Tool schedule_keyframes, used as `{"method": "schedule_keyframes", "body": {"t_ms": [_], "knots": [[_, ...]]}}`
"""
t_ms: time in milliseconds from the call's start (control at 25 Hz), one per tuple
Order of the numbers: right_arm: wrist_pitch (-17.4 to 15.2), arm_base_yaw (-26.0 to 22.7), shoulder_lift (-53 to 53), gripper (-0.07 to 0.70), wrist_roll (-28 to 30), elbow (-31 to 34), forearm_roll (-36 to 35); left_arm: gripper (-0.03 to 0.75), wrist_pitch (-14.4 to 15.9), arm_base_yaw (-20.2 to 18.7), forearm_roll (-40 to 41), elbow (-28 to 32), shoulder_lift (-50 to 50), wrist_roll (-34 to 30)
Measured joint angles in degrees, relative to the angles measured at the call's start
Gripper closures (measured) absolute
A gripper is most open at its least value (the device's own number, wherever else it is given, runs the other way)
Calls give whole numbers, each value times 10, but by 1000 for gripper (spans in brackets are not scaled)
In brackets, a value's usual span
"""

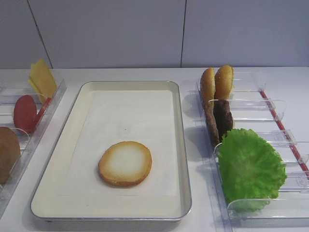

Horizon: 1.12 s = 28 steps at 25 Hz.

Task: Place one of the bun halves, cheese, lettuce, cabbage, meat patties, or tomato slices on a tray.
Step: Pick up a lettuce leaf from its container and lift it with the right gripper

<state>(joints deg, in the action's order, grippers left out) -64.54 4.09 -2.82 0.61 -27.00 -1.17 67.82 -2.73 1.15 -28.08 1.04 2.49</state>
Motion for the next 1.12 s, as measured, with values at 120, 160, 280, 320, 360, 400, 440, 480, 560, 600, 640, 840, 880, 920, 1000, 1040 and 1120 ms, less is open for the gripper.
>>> {"method": "schedule_keyframes", "body": {"t_ms": [120,160,280,320,360,400,440,480,560,600,640,840,880,920,1000,1040,1120], "knots": [[0,0,0,349,0,0,0,170,0,0,0,0,0,0],[0,0,0,349,0,0,0,170,0,0,0,0,0,0],[0,0,0,349,1,0,0,170,0,0,0,0,0,0],[0,0,0,349,1,0,-4,170,0,0,0,0,0,0],[2,0,0,349,1,0,-11,170,0,0,0,0,0,0],[2,0,-1,349,1,0,-23,170,0,0,0,0,0,0],[3,0,-4,349,1,0,-37,170,0,0,0,0,0,0],[4,0,-9,349,1,0,-57,170,0,0,0,0,0,0],[7,0,-25,349,1,0,-98,170,0,0,0,0,0,0],[8,0,-37,348,1,0,-114,170,0,0,0,0,0,0],[10,0,-51,345,1,0,-134,170,0,0,0,0,0,0],[23,0,-141,258,8,0,-224,170,0,0,0,0,0,0],[28,0,-162,235,16,0,-236,170,0,0,0,0,0,0],[34,0,-182,218,24,0,-247,170,0,0,0,0,0,0],[50,0,-218,190,43,0,-266,170,0,0,0,0,0,0],[62,0,-236,183,53,0,-275,170,0,0,0,0,0,0],[84,0,-268,178,79,0,-286,170,0,0,0,0,0,0]]}}
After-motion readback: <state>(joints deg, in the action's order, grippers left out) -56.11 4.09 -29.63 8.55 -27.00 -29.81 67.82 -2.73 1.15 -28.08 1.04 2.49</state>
